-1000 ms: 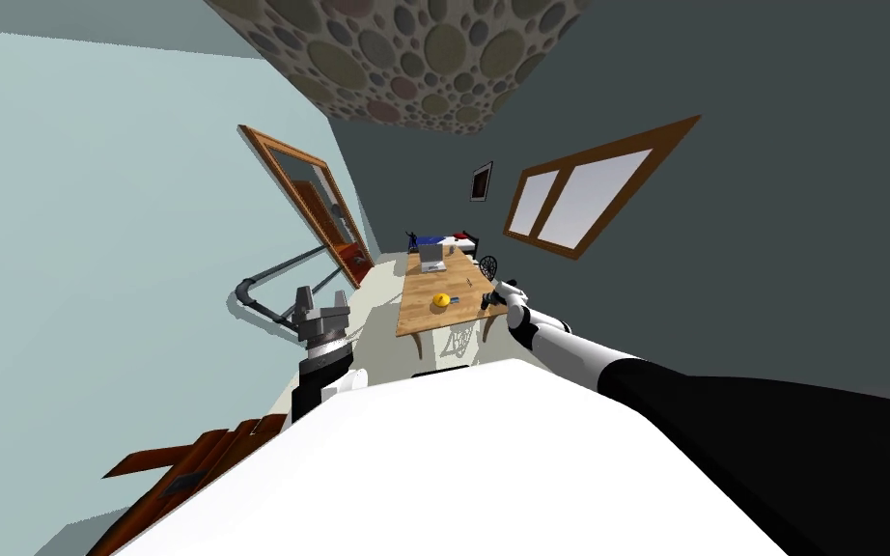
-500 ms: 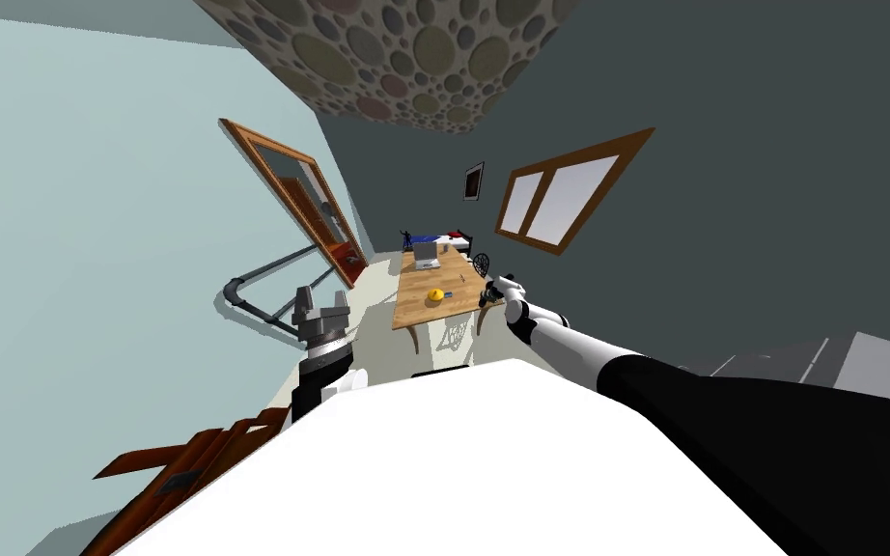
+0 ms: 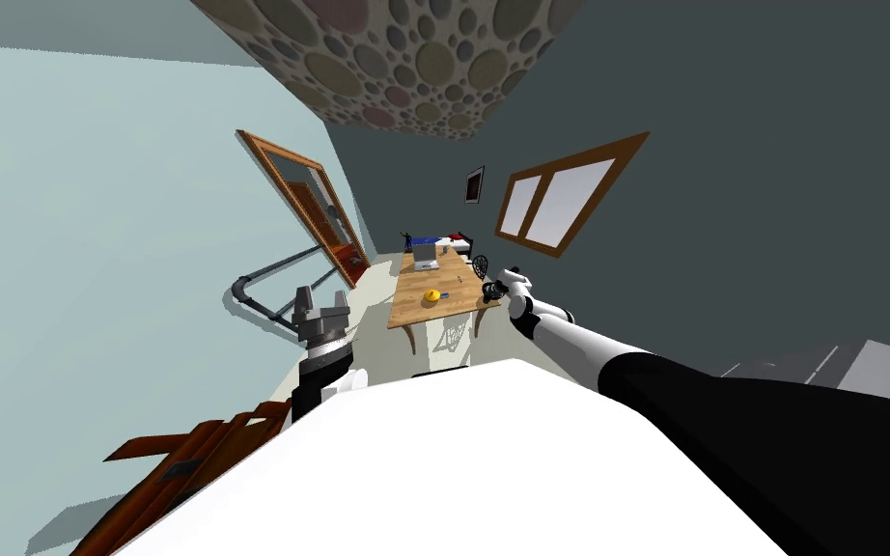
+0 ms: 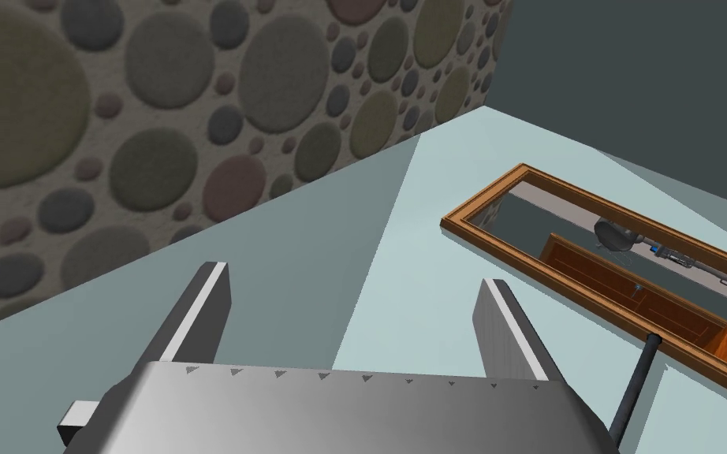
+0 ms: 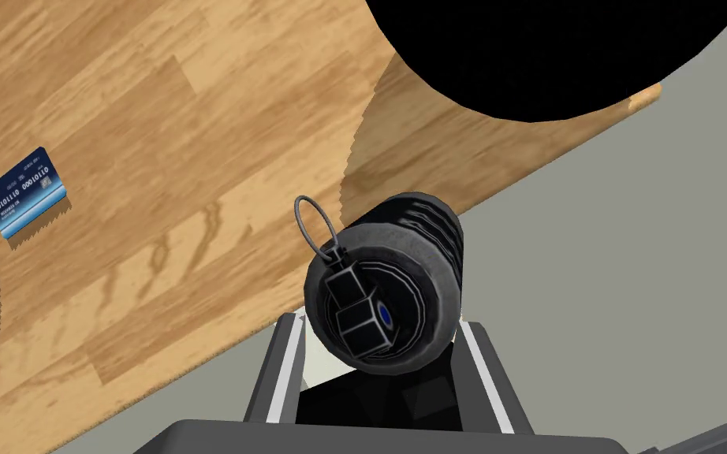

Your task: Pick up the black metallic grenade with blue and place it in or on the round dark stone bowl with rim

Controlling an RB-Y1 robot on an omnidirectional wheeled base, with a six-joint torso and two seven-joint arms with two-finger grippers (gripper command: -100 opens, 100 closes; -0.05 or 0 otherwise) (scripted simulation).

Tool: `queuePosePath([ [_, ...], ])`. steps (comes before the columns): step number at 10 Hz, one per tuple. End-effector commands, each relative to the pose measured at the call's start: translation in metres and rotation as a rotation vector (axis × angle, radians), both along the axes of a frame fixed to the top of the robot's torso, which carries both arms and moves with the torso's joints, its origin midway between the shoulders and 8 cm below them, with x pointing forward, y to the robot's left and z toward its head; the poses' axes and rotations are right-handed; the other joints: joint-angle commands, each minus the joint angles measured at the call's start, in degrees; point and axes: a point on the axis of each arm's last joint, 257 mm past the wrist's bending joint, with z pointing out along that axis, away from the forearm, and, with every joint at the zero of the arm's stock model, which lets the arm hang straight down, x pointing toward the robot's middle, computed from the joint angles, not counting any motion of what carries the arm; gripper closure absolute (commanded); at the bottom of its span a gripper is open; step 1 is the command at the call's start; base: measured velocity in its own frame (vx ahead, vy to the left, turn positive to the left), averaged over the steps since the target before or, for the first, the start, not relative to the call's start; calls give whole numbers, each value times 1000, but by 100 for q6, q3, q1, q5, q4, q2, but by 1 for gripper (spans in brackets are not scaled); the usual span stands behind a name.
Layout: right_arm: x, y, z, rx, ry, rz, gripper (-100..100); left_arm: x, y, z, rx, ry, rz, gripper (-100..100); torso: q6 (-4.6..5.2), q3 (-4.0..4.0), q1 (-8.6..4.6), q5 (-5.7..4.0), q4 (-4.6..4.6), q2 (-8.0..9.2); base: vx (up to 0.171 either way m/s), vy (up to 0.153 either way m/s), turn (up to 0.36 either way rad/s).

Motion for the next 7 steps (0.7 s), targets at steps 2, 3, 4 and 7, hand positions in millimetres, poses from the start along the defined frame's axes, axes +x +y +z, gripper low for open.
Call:
queuePosePath([
  [2, 8, -22, 28, -13, -21, -27, 100, 0, 0, 0, 0, 0, 0, 0, -5, 1, 6, 5, 6, -4, 26, -91, 110],
  [3, -2, -13, 13, 8, 17, -19, 100, 0, 0, 0, 0, 0, 0, 0, -3, 1, -1, 4, 6, -4, 15, -81, 36],
  [4, 3, -18, 22, -4, -5, -24, 100, 0, 0, 0, 0, 0, 0, 0, -2, 0, 9, -3, -2, 2, 0, -24, -8],
  [7, 17, -51, 69, -30, -59, -67, 100, 0, 0, 0, 0, 0, 0, 0, -7, 12, 26, 11, 14, 10, 7, -70, 117],
])
